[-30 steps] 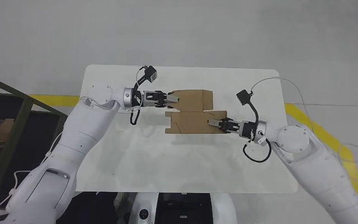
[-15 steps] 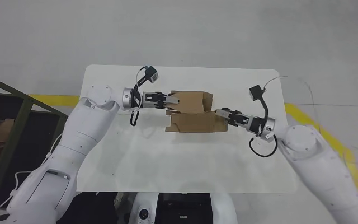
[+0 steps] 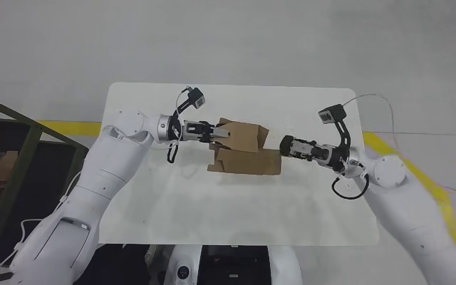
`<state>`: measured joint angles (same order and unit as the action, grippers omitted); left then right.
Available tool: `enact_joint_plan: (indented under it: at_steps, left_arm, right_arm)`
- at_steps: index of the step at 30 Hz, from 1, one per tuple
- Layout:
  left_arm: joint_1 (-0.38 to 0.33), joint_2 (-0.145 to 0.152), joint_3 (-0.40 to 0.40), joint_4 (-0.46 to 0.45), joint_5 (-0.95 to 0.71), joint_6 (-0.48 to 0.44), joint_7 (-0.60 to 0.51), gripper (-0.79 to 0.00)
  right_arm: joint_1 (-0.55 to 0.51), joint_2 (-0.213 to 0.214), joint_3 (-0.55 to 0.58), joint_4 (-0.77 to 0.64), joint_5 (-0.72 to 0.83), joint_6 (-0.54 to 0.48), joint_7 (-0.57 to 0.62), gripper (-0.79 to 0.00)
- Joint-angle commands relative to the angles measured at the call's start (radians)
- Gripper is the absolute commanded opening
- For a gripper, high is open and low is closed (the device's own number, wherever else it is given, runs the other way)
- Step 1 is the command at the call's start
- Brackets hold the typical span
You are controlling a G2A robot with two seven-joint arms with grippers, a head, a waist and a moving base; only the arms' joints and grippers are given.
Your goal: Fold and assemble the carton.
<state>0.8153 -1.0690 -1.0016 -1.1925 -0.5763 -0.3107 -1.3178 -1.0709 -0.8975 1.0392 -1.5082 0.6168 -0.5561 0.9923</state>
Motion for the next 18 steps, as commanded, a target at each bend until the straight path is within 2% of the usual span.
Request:
enact_joint_plan:
  at_steps: [1, 7, 18]
  left_arm:
    - [0.001, -0.001, 0.0, -0.005, -0.003, 0.0, -0.004, -0.785]
    - [0.003, -0.003, 0.003, -0.018, 0.0, 0.004, -0.011, -0.785]
    - [0.001, -0.011, 0.012, -0.028, -0.009, 0.006, -0.023, -0.785]
  right_arm:
    - [0.027, -0.013, -0.032, 0.031, 0.031, -0.019, 0.021, 0.0]
    - [0.111, -0.057, -0.117, 0.124, 0.106, -0.087, 0.102, 0.0]
    - [0.2, -0.118, -0.202, 0.251, 0.174, -0.105, 0.16, 0.0]
